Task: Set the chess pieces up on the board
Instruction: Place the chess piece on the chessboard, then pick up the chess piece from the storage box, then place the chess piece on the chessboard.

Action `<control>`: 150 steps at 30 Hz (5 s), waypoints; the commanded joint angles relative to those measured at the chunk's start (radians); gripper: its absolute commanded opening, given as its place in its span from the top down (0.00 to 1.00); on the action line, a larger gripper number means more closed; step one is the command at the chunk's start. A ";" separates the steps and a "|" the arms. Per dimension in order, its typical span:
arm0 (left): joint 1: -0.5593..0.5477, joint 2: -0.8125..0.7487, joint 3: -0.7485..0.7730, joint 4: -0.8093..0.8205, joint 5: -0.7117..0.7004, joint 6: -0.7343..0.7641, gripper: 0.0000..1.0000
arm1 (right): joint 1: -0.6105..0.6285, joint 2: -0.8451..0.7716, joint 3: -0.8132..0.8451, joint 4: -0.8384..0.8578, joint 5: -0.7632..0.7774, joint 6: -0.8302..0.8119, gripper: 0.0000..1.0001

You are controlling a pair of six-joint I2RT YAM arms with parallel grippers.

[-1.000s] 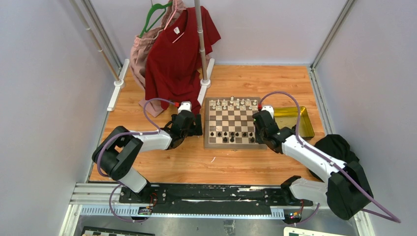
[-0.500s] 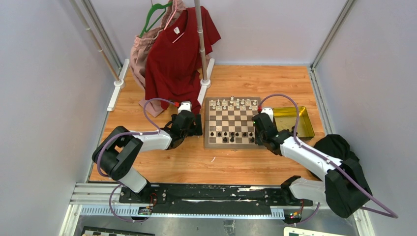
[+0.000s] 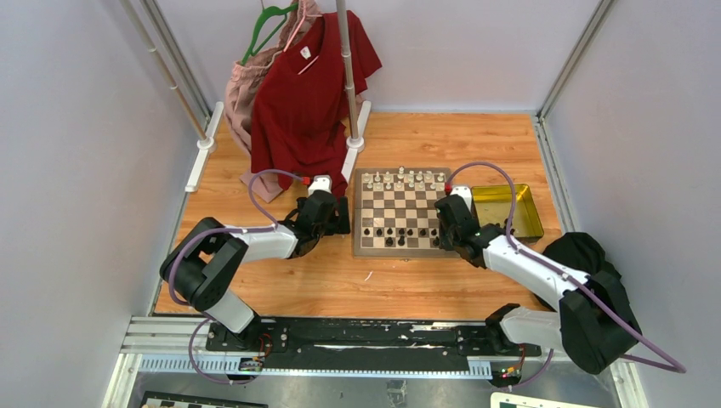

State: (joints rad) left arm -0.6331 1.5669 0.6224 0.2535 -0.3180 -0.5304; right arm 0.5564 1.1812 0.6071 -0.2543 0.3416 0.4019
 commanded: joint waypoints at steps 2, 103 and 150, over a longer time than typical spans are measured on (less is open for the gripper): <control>-0.014 0.015 0.023 0.021 -0.013 0.007 0.07 | 0.015 -0.040 0.016 -0.051 0.009 0.001 0.65; -0.016 -0.005 0.011 0.021 -0.019 0.006 0.07 | -0.117 -0.128 0.256 -0.179 0.035 -0.096 1.00; -0.016 -0.003 0.013 0.021 -0.030 0.015 0.07 | 0.303 0.153 0.171 0.029 0.045 -0.054 1.00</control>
State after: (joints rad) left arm -0.6437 1.5703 0.6243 0.2592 -0.3256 -0.5293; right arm 0.8532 1.3258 0.8005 -0.2508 0.3668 0.3511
